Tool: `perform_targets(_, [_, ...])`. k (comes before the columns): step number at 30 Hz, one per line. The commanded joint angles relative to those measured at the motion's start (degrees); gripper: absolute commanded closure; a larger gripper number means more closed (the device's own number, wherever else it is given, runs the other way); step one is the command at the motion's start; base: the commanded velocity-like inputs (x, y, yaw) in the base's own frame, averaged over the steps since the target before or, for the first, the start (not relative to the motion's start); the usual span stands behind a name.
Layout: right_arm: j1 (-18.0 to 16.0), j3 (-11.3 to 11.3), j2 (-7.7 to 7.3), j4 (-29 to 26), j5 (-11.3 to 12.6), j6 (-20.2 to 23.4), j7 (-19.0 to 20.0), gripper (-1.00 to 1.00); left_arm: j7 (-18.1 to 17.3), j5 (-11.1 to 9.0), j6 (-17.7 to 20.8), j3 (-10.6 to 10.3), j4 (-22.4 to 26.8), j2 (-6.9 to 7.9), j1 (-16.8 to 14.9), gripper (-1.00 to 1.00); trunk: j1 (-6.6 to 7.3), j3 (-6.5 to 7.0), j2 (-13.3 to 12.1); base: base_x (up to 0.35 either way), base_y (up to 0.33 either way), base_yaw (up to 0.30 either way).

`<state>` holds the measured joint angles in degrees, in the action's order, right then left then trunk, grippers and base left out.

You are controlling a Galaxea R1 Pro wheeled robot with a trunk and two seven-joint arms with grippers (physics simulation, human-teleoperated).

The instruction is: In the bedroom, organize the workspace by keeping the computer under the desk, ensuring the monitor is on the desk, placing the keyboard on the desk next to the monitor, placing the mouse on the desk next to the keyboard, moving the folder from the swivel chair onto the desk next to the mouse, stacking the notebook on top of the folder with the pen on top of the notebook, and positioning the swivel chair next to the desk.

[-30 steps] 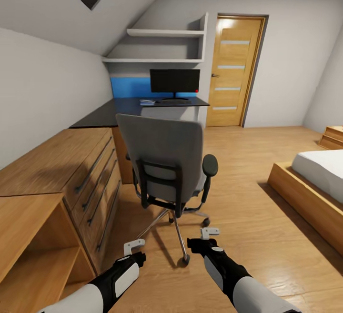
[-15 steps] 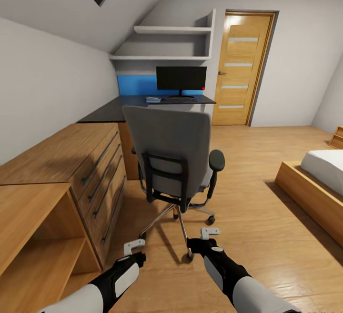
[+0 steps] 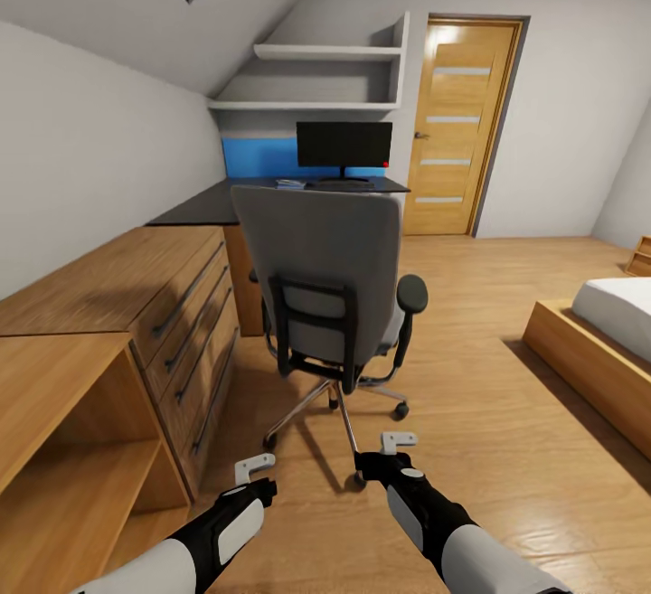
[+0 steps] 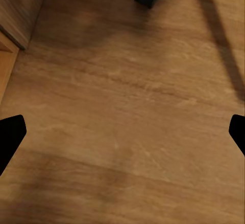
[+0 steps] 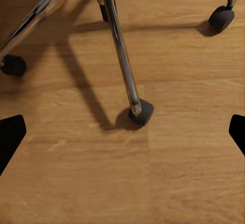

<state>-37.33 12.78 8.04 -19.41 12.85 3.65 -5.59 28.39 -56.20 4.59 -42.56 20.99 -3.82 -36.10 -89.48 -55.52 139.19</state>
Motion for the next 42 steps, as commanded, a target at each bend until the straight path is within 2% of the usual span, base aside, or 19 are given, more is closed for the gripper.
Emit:
perform_targets(1, [-0.02, 0.49, -0.04, -0.12, 0.51, 0.31, -0.43, -1.00, 0.43, -0.10, 0.25, -0.42, 0.11, 0.04, -0.05, -1.00, -0.21, -0.24, 0.44, 0.000, 0.000, 0.000])
perform_targets(12, [0.00, 1.19, -0.04, -0.11, 0.32, 0.11, -0.39, -1.00, 0.43, 0.12, 0.17, -0.38, 0.11, 0.07, -0.04, -1.00, -0.21, -0.24, 0.44, 0.000, 0.000, 0.000])
perform_targets(15, [0.09, 2.77, -0.01, -0.10, -0.08, -0.34, -0.42, -1.00, 0.40, 0.13, 0.16, -0.35, 0.11, 0.11, -0.06, -1.00, -0.21, -0.24, 0.44, 0.000, 0.000, 0.000])
perform_targets(18, [0.73, 5.66, -0.02, -0.15, -0.42, -1.94, -0.46, -1.00, 0.36, 0.24, 0.16, -0.38, 0.11, 0.12, -0.04, -1.00, -0.21, -0.24, 0.44, 0.000, 0.000, 0.000])
perform_targets(25, [1.53, 8.69, -0.04, -0.19, -0.71, -5.23, -0.72, -1.00, 0.35, 0.30, -0.43, -0.45, 0.04, 0.08, -0.03, -1.00, -0.21, -0.24, 0.44, 0.000, 0.000, 0.000])
perform_targets(31, [1.63, 8.96, -0.11, -0.19, -0.79, -5.98, -0.80, -1.00, 0.35, 0.30, -0.52, -0.50, 0.03, 0.05, -0.05, -1.00, -0.21, -0.24, 0.44, 0.001, 0.000, 0.000])
perform_targets(37, [1.78, 9.01, -0.13, 0.52, -1.09, -10.59, -0.90, -1.00, 0.34, 0.31, -0.62, -0.51, 0.02, 0.04, -0.05, -1.00, -0.21, -0.24, 0.44, 0.104, 0.000, 0.000])
perform_targets(42, [1.98, 9.02, -0.13, 1.58, -3.51, -14.10, -0.99, -1.00, 0.34, 0.31, -0.63, -0.51, 0.03, 0.04, -0.03, -1.00, -0.21, -0.24, 0.44, 0.065, 0.000, 0.000])
